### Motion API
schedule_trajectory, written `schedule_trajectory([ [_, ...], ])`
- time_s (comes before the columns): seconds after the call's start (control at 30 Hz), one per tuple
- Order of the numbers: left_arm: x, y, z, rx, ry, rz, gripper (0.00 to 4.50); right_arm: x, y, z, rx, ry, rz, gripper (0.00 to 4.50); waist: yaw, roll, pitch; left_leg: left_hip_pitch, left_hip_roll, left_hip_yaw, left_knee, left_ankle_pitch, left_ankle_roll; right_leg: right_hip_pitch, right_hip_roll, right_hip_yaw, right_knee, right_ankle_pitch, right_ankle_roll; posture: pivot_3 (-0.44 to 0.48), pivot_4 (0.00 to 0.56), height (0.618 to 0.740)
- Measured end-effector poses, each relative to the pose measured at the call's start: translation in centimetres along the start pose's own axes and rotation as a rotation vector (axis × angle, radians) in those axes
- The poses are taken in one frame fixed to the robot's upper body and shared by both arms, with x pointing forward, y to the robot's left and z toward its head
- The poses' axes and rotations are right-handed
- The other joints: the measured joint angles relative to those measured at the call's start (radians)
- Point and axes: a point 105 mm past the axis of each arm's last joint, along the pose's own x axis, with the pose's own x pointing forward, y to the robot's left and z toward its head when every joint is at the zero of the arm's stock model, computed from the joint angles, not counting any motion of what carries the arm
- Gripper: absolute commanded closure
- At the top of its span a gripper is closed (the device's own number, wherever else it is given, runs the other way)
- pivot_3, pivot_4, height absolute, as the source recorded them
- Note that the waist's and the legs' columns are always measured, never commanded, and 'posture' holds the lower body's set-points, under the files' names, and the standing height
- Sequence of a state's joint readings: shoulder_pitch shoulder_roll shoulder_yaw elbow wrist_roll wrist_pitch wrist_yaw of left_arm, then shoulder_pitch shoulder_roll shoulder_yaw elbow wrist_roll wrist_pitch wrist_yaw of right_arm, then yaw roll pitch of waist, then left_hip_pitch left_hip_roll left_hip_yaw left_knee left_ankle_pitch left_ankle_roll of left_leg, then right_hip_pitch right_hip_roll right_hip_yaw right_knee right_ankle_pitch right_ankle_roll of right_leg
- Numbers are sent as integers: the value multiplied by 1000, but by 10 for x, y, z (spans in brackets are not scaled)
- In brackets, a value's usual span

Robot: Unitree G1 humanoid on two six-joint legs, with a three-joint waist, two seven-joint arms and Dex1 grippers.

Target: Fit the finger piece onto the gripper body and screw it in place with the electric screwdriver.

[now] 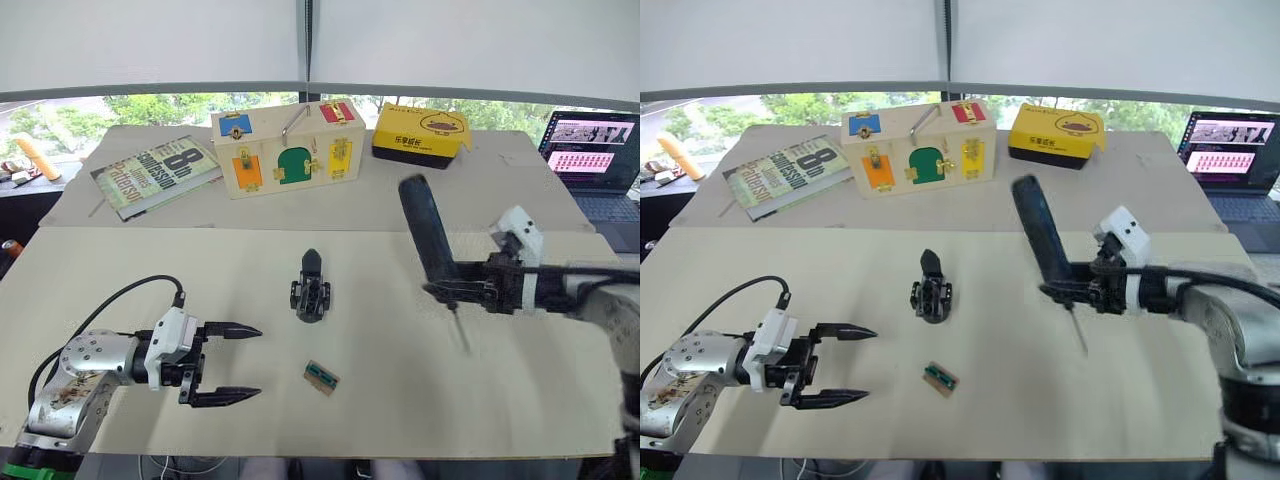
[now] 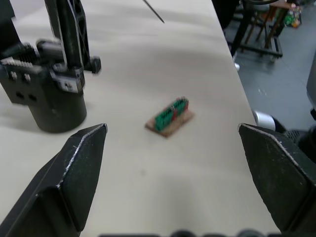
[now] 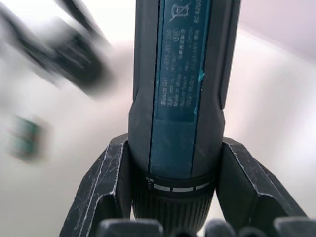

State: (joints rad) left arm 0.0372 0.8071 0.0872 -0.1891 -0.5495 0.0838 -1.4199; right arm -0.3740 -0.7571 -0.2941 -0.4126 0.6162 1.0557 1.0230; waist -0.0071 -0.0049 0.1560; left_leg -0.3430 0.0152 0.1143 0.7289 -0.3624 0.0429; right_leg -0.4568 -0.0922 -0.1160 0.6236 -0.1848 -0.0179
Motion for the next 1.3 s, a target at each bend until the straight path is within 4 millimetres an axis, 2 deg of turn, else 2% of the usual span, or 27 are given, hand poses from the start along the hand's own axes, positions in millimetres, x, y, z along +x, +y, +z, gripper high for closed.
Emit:
schedule_trajectory([
  [0.1, -3, 2, -8, 11, 16, 13, 0, -2, 19, 18, -78, -177, 39, 2567, 2, 0, 0, 2, 0, 0, 0, 0, 0, 1, 0, 1, 1, 0, 0, 0, 150, 740],
  [0.3, 5, -3, -37, -2, 25, 58, 0, 24, 83, 7, -173, -403, 267, 2567, -2, 0, 0, 5, -1, 2, -1, 0, 0, 2, 1, 3, 1, 0, 0, 0, 150, 740],
  [0.4, 15, -5, -43, 28, 29, 57, 0, 30, 98, 16, -269, -501, 302, 2567, -5, 0, 0, 7, -2, 4, -1, 0, 0, 3, 1, 7, 2, 0, 1, 0, 150, 740],
  [0.6, 45, -4, -45, 54, 1, 32, 0, 42, 124, 8, -272, -530, 458, 2567, -2, -1, -1, 8, -1, 4, 0, 0, 0, 3, 1, 7, 3, 1, 0, 0, 150, 740],
  [0.7, 59, -3, -42, 66, -12, 7, 0, 48, 129, 5, -289, -535, 534, 2567, -4, -1, -1, 8, -1, 4, 0, 0, 1, 3, 2, 7, 3, 1, 0, 0, 150, 740],
  [0.83, 75, 1, -40, 60, -18, 3, 0, 57, 120, 10, -345, -552, 527, 2567, -5, -1, -1, 8, -1, 4, 0, 0, 1, 3, 2, 7, 3, 1, -1, 0, 150, 740],
  [1.3, 86, 2, -38, 42, -5, -12, 0, 70, 130, 5, -370, -543, 618, 2567, 7, -1, -1, 8, -1, 3, 0, 0, 2, 3, 0, 6, 3, 1, -1, 0, 150, 740],
])
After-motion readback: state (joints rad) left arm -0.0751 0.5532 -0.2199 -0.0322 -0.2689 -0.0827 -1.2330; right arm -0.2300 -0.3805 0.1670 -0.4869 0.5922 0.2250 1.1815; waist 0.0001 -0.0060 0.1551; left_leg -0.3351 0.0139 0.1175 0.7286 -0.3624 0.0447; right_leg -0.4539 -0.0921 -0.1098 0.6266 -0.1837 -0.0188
